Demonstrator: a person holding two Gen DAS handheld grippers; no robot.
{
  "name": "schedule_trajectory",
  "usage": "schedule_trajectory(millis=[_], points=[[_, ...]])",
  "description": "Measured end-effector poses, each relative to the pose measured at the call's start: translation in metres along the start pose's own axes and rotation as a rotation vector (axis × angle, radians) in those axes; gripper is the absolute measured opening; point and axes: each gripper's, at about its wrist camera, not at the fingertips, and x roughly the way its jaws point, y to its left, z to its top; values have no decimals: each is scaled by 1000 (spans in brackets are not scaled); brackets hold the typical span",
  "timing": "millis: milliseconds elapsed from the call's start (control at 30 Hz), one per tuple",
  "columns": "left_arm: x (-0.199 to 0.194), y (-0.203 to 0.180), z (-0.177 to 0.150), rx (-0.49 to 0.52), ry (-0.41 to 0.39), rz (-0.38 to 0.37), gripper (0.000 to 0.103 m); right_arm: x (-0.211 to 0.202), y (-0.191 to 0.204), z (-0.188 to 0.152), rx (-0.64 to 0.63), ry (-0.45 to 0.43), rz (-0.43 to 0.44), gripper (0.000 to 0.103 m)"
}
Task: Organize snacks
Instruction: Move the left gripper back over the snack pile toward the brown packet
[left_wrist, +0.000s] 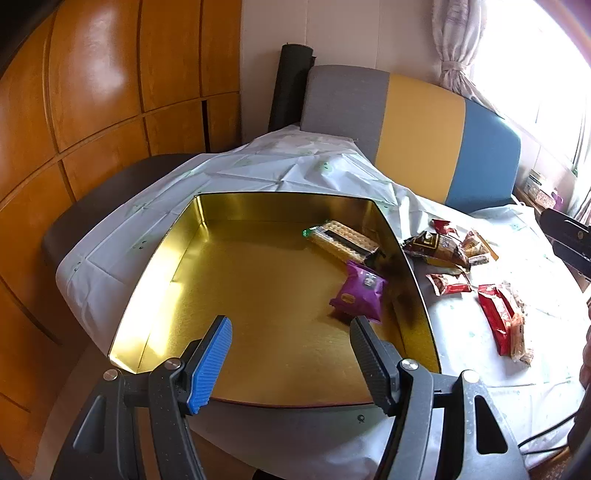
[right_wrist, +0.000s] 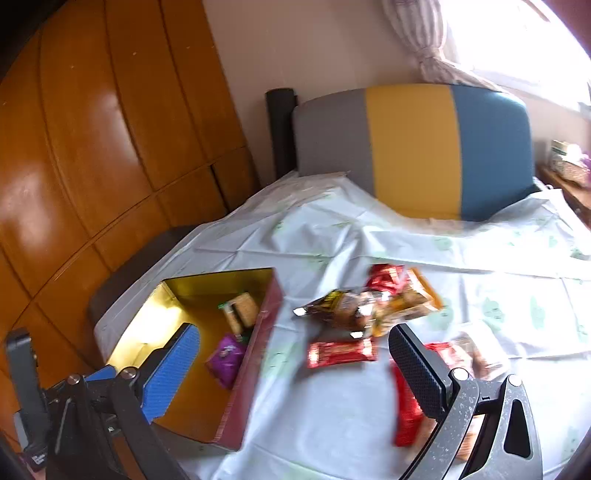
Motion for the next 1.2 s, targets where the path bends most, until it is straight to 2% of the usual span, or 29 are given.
schedule_trajectory(millis=[600,867,967,1033,1100,1200], points=[[1,-26,-4,78,9,-14,67,-33,-113,13,49,20,-244,103],[2,-42,-1,123,16,-24,67,-33,-174,10,109,49,-356,103],[3,-49,2,141,20,-31,67,-30,-198,0,179,59,-376,103],[4,-56,4,159,27,-40,67,-24,-211,-5,242,100,-386,103],[6,-62,6,176,36,-50,67,-26,-218,-4,284,92,-359,103],[11,-75,10,190,59,-86,67,-27,-218,-5,293,96,-364,103]])
